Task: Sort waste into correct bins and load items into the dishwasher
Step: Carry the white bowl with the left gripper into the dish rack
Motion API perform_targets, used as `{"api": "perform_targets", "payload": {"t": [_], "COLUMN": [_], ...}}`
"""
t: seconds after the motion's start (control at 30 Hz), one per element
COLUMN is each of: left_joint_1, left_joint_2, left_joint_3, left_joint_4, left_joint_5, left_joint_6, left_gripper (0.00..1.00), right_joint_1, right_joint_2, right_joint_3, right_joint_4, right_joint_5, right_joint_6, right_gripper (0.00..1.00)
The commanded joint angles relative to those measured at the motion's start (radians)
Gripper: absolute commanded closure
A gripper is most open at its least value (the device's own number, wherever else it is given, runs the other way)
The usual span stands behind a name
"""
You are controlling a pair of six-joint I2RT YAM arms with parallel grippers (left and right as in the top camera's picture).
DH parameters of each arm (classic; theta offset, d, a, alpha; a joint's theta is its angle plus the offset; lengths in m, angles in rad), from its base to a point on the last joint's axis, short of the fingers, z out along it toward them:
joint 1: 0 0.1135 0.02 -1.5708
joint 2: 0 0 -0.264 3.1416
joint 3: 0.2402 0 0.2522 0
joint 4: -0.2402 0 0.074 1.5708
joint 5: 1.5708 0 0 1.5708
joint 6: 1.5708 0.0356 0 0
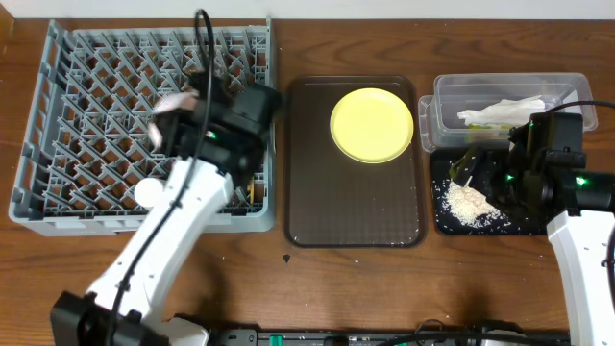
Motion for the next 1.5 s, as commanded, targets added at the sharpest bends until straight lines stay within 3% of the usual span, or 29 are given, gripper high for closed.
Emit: {"api": "perform_targets", "payload": {"t": [0.0,0.33,0.67,1.37,1.43,1.47], "left_joint_1": [0.132,0.298,0.295,0.253,0.25,0.246], "left_joint_2": [0.051,0.236,0.372,0.373,0.373,0.373], "left_joint_3": [-0.033,-0.035,-0.035,-0.034,-0.034,-0.034], "left_joint_4": [0.07,0.201,0.226,0.312,0.293,0.277], "left_joint_5": [-0.101,-0.101,-0.101,-0.154,-0.153,-0.153], "left_joint_6": [0.007,0.015,0.014,0.063,0.063,0.063], "left_gripper": [0.93,0.93,0.92,0.92,0.91,0.86], "right_joint_1": [0.005,0.005,0.005,0.005,0.005,0.005], "right_joint_2": [-0.001,-0.001,-0.001,-0.001,-0.001,-0.001], "right_joint_3": [0.01,0.01,0.01,0.01,0.01,0.01], "right_joint_4": [0.003,0.003,0.007,0.002,0.002,0.002], "right_joint_5": [0.002,0.003,0.003,0.002,0.002,0.002], "right_joint_6": [-0.011,-0.011,-0.011,-0.011,-0.011,-0.011], "right_gripper": [0.1,0.09,0.09,0.09,0.09,0.09]}}
